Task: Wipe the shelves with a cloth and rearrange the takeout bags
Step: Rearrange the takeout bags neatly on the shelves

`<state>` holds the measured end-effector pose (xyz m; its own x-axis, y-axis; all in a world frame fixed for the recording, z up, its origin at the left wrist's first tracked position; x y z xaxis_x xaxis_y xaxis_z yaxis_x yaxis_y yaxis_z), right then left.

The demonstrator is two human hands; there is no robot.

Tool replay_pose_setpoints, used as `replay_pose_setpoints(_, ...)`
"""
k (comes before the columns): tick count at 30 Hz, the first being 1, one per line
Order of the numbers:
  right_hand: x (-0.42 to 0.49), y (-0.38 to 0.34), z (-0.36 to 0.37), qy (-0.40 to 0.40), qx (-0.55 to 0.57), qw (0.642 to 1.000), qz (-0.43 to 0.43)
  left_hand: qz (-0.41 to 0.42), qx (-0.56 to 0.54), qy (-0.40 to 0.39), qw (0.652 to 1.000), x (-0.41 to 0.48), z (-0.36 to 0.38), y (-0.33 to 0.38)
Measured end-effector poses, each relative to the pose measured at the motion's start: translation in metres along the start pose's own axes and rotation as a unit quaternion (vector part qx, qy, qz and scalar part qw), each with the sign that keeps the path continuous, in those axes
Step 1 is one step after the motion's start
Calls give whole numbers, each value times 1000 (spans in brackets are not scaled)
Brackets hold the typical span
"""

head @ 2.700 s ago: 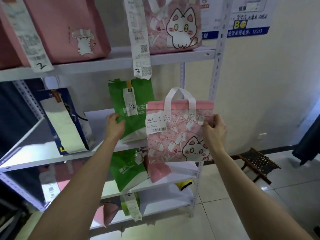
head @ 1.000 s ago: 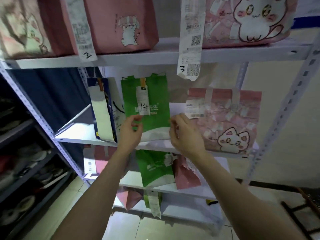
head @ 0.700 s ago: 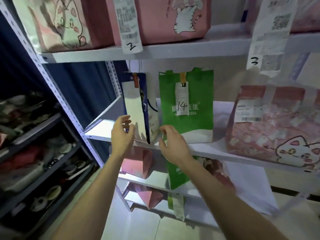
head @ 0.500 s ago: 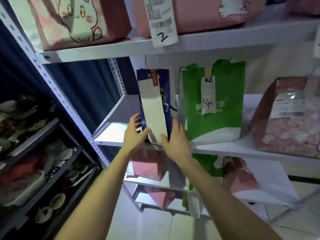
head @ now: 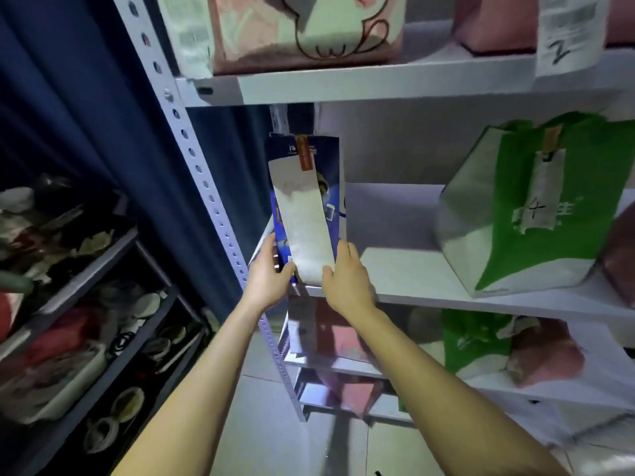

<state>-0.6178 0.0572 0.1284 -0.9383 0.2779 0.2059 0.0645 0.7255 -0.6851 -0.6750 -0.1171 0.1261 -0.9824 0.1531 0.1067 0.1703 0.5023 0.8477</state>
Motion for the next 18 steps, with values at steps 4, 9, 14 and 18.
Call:
replay_pose_setpoints(4,5,-15,14,-13,-1,1000,-8,-5,13,12,1000,-1,-17,-6)
replay_pose_setpoints(9,5,-13,11,-25,22,999,-21,15,27,28,999,-10,-26,4)
replay_pose_setpoints(14,-3,16,-21,-13,64,997,-41,94,58,181,977,-31,-37,35)
replay_pose_setpoints(18,-14,52,-67,22,66,996,-51,160,45,159,973,-36,2,73)
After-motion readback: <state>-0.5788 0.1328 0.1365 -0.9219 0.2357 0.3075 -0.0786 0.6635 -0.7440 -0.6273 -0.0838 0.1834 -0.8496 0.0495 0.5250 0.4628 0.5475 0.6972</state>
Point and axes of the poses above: each hand's wrist, its own x-axis towards the middle knuckle, its own z-axis out of the palm, y = z × x, the point moved 5 cm from there along x, towards the middle knuckle, and after that the axes turned 1 degree about -z, right-handed, at the moved point
